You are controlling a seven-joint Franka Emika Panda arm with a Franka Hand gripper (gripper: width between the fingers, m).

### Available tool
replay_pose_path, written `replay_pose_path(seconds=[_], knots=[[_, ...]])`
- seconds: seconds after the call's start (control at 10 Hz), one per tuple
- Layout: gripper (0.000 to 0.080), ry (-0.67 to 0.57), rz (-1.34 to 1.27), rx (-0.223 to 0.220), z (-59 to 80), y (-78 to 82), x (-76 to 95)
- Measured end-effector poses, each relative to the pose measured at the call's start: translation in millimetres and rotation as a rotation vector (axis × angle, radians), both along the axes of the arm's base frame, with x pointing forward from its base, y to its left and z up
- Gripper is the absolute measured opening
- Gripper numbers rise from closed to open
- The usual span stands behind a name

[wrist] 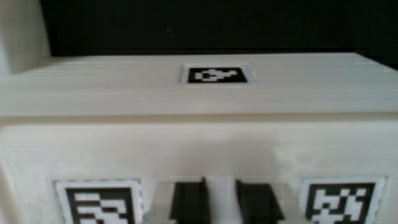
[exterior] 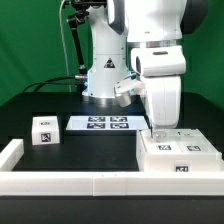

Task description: Assemble cabinet

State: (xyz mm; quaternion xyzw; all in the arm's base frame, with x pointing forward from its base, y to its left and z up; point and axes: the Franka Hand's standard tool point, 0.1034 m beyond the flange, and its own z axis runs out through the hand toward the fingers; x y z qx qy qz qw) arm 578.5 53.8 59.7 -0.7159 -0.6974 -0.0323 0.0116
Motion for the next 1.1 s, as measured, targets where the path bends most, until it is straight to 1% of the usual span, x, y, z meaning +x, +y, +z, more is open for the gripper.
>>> replay_pose_path(seconds=[0.2, 0.3, 0.4, 0.5, 0.6, 0.7, 0.8, 0.9, 1.0, 1.1], knots=[[0.0071, -0.009, 0.015, -0.006, 3.8, -0.5, 0.7], [0.0271, -0.022, 0.025, -0.012, 6.5, -1.6, 1.7], [0.0271, -0.043, 0.033, -0.014, 8.5, -1.7, 0.6], [0.0449, -0.06, 0.035, -0.016, 9.9, -2.1, -3.0], [0.065, -0.078, 0.034, -0.015, 12.0, -3.0, -8.9], [0.075, -0.101, 0.014, -0.014, 14.7, -5.7, -14.4], [0.075, -0.124, -0.017, -0.015, 18.8, -12.0, -25.2], [0.0791, -0.155, -0.067, -0.015, 24.8, -22.1, -38.9], [0.0797, -0.2, -0.163, 0.001, 32.8, -27.5, -53.8], [0.0797, -0.239, -0.25, 0.024, 37.4, -27.5, -75.1]])
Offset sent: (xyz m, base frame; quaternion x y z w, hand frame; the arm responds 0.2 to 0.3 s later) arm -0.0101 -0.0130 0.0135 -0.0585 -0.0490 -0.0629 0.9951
